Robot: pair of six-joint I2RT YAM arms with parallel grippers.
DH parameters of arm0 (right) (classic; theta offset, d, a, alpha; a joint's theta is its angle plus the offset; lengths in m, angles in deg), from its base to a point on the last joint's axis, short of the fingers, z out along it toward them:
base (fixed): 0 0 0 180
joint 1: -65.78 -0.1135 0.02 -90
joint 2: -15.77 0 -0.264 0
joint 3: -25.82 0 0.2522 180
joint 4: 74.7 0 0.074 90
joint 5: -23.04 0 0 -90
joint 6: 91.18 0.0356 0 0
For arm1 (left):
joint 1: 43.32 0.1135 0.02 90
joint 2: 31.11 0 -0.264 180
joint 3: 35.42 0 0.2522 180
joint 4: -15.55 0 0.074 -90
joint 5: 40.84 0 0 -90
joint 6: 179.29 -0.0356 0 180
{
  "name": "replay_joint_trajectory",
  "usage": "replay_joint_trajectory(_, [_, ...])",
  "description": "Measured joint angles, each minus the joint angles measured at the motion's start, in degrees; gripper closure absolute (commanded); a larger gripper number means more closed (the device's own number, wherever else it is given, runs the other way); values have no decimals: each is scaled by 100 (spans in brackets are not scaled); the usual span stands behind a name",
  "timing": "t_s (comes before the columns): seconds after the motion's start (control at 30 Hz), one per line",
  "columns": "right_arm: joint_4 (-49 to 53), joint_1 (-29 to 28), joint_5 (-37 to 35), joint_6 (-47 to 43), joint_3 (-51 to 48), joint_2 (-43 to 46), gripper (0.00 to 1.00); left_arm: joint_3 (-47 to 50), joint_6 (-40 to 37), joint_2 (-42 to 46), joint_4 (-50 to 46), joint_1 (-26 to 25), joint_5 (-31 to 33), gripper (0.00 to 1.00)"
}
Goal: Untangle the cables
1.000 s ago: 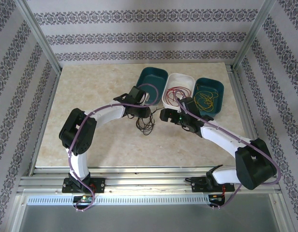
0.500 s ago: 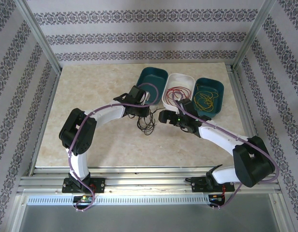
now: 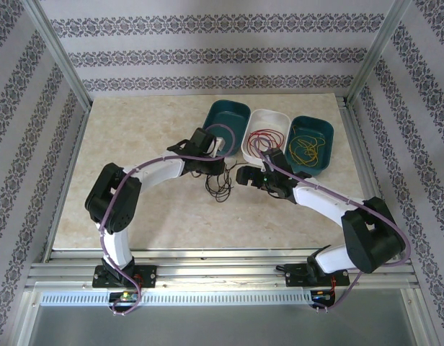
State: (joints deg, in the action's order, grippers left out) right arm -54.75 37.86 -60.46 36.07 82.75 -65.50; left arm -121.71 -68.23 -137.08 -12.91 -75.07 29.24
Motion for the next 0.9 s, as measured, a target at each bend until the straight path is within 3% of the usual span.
replay_joint_trajectory(0.27, [175,0,-229,79,125,-70,6,549,-90,466,98,0,-903,98])
replay_joint_trajectory(0.33, [240,0,-280,114,162,-101,14,693,-164,584,103,0,-1003,82])
replay_joint_trajectory(0.4, [297,0,-304,142,229,-170,19,769,-232,649,109,0,-1056,76])
replay_joint_trajectory(0.53, [354,0,-297,155,411,-374,26,820,-286,669,142,0,-1102,73])
replay_joint_trajectory(0.9, [372,-46,-245,164,446,-520,25,610,-463,551,52,0,-981,72])
